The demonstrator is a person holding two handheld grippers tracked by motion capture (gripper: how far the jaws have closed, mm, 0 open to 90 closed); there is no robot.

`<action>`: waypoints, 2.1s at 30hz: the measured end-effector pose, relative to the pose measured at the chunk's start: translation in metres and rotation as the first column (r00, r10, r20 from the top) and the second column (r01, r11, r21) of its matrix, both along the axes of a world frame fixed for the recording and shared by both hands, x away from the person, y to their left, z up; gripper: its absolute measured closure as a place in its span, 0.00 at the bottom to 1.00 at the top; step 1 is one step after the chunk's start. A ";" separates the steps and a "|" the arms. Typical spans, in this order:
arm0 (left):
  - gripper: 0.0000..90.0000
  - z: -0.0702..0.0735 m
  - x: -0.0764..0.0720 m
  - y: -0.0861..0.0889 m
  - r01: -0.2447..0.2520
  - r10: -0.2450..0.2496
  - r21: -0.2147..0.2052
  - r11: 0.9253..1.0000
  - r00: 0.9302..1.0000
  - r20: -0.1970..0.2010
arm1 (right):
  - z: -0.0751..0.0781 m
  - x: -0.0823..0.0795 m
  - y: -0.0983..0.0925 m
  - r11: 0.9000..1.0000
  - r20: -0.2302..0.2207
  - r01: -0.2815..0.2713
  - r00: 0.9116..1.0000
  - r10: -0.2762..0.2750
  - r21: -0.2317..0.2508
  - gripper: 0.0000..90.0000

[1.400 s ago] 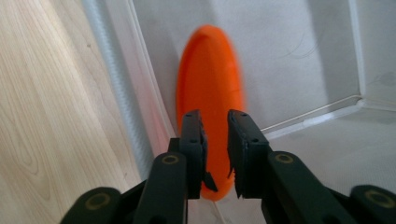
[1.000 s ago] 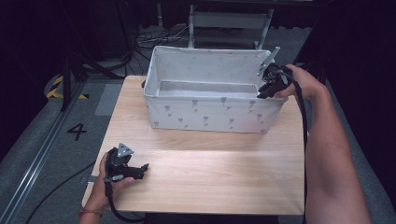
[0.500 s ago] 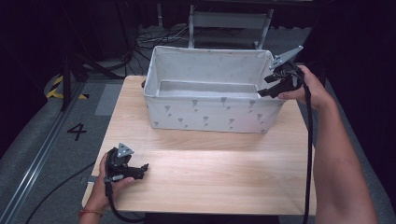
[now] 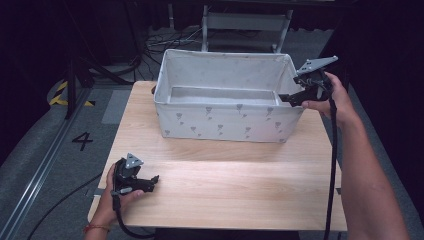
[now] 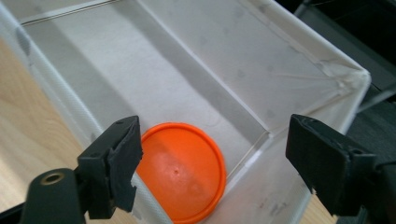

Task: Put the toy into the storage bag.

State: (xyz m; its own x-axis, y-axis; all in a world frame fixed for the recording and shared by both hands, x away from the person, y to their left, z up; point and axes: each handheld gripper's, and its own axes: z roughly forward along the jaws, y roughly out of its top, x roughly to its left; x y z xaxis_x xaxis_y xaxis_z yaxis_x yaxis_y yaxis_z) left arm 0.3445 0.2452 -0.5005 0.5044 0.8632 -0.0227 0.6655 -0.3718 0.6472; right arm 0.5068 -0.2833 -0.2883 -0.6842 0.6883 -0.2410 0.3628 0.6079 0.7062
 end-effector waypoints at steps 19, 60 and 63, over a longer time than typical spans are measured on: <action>0.01 0.000 0.000 0.000 -0.003 0.003 -0.001 1.000 1.000 0.000 | 0.003 -0.046 -0.024 0.991 0.071 0.062 0.995 -0.071 0.120 0.22; 0.01 0.000 -0.001 -0.001 -0.007 0.007 -0.002 1.000 1.000 -0.001 | -0.080 -0.129 -0.036 0.999 0.040 -0.012 0.999 0.014 -0.037 0.20; 0.01 0.000 -0.001 -0.001 -0.007 0.007 -0.001 1.000 1.000 -0.001 | -0.092 -0.133 -0.037 0.999 0.028 -0.007 1.000 0.008 -0.048 0.20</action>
